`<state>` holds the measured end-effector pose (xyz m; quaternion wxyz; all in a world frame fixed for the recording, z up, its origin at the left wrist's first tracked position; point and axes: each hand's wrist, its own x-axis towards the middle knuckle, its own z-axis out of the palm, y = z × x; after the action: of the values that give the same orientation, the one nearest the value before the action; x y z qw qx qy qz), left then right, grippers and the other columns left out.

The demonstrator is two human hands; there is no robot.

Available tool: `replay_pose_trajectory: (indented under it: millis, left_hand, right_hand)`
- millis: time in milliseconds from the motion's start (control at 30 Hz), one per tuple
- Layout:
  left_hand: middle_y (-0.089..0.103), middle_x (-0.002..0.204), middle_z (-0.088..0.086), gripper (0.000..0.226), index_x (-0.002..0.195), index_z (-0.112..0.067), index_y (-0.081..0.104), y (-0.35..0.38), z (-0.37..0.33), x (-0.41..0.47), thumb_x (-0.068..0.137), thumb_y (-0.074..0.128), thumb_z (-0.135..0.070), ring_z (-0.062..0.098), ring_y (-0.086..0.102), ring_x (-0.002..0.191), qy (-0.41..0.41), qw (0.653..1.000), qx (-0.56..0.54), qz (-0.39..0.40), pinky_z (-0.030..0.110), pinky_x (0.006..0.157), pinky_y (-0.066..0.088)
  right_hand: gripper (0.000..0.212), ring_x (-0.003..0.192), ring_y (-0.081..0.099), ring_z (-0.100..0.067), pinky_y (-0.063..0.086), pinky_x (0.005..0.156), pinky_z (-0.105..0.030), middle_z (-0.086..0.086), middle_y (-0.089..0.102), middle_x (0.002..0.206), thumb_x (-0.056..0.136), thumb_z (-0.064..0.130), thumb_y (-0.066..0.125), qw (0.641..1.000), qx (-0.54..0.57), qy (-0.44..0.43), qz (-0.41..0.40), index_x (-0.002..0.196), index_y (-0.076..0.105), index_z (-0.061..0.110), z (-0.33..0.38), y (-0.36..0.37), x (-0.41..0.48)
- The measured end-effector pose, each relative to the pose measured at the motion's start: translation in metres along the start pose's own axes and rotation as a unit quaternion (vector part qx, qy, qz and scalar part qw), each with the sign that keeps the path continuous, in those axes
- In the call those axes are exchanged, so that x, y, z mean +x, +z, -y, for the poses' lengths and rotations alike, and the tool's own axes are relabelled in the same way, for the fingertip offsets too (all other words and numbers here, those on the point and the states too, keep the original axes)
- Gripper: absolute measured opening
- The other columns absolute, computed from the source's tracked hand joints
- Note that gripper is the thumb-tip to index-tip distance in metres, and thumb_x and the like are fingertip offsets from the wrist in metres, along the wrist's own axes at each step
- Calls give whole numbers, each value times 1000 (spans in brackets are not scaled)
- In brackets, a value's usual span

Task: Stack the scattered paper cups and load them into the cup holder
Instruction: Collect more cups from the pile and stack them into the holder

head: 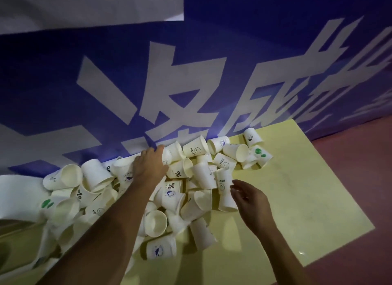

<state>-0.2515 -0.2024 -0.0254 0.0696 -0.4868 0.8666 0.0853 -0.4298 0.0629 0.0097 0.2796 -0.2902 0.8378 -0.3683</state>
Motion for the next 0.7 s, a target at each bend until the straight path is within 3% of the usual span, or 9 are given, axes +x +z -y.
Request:
replay_pose_trajectory:
  millis: [167,233,300,367,467,567,700]
  left_hand:
    - [61,128,10,68,143,-23,42,-13,-1,2,87,76,-44,28,58,115,-36,998,-39,17,43,95,51]
    - [58,132,11,68,146,-24,43,-24,2,-8,88,75,-42,31,56,118,-49,994,-95,-14,43,93,51]
    - [53,137,11,67,148,-27,43,-34,6,-24,91,73,-42,30,55,119,-60,977,-196,-54,41,91,51]
    - [50,139,5,62,149,-35,42,-43,8,-40,94,71,-41,26,55,119,-88,934,-339,-72,39,89,52]
    - [52,138,-2,57,148,-52,38,-48,4,-56,100,64,-34,19,62,111,-157,819,-551,-39,34,75,57]
    - [59,129,-4,51,138,-55,44,-45,0,-64,101,63,-26,18,67,103,-181,746,-641,-30,32,67,58]
    - [69,117,9,44,128,-36,45,-41,3,-70,96,70,-17,19,70,91,-186,710,-677,-61,30,65,58]
  right_hand:
    - [27,85,67,5,44,69,-4,3,76,108,95,20,70,999,-29,20,-14,121,71,16,-11,-18,46]
    - [34,88,68,-9,45,74,-16,-2,74,114,92,25,73,997,-53,27,-40,124,69,14,-13,-27,73]
    - [57,107,66,-23,46,86,-27,-7,69,127,87,35,79,994,-88,37,-47,136,61,11,-16,-34,104]
    - [85,125,57,-32,48,99,-40,-11,63,137,79,44,86,989,-134,48,-36,147,50,9,-18,-36,134]
    - [107,130,47,-36,46,100,-50,-10,57,141,70,57,86,966,-255,39,11,154,36,15,-23,-28,168]
    - [106,126,47,-34,43,96,-50,-7,59,136,66,64,85,949,-311,36,38,149,37,20,-34,-16,187]
    - [85,122,49,-34,41,96,-50,-7,62,129,72,57,83,946,-323,1,26,138,46,18,-41,-9,196]
